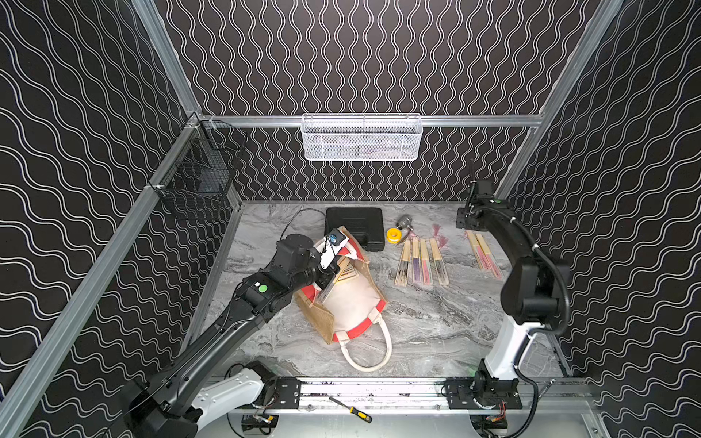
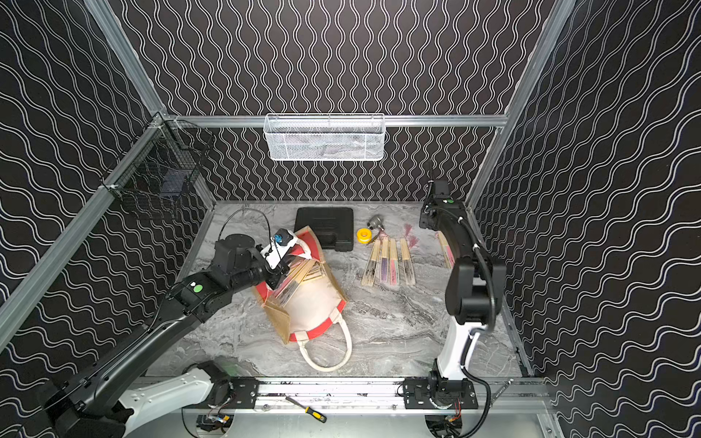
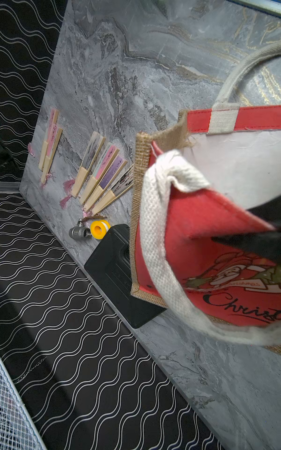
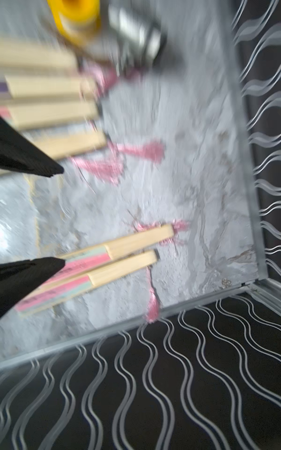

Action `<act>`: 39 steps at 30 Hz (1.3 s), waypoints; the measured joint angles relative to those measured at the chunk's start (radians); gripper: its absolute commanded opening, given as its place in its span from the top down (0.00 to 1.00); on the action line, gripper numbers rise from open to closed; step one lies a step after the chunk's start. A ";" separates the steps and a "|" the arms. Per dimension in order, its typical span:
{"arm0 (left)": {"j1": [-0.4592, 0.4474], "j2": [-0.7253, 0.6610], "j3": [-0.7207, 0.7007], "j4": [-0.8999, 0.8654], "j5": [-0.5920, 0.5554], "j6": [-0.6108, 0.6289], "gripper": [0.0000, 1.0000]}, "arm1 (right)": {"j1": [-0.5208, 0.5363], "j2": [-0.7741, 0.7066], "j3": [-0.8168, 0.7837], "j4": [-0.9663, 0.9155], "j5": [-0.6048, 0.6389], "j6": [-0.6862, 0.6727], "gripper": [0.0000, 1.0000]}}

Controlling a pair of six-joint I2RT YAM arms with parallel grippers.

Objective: Take out the folding fans from the tote bags
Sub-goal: Pick up the folding fan from the canvas bag.

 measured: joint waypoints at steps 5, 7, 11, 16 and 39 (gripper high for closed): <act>-0.001 0.000 0.000 0.000 0.000 0.000 1.00 | 0.002 -0.288 -0.236 0.105 -0.203 0.203 0.47; -0.002 -0.002 0.000 -0.002 0.000 0.000 1.00 | 0.010 -0.404 -0.360 0.169 -0.297 0.297 0.47; -0.004 -0.009 0.000 -0.004 0.000 0.000 1.00 | 0.135 -0.645 -0.624 0.354 -0.444 0.451 0.46; -0.005 -0.008 0.000 -0.004 0.000 0.000 1.00 | 0.319 -0.813 -0.774 0.484 -0.487 0.558 0.47; -0.013 0.005 0.002 -0.004 0.000 -0.001 1.00 | 0.745 -1.058 -1.016 0.610 -0.476 0.890 0.50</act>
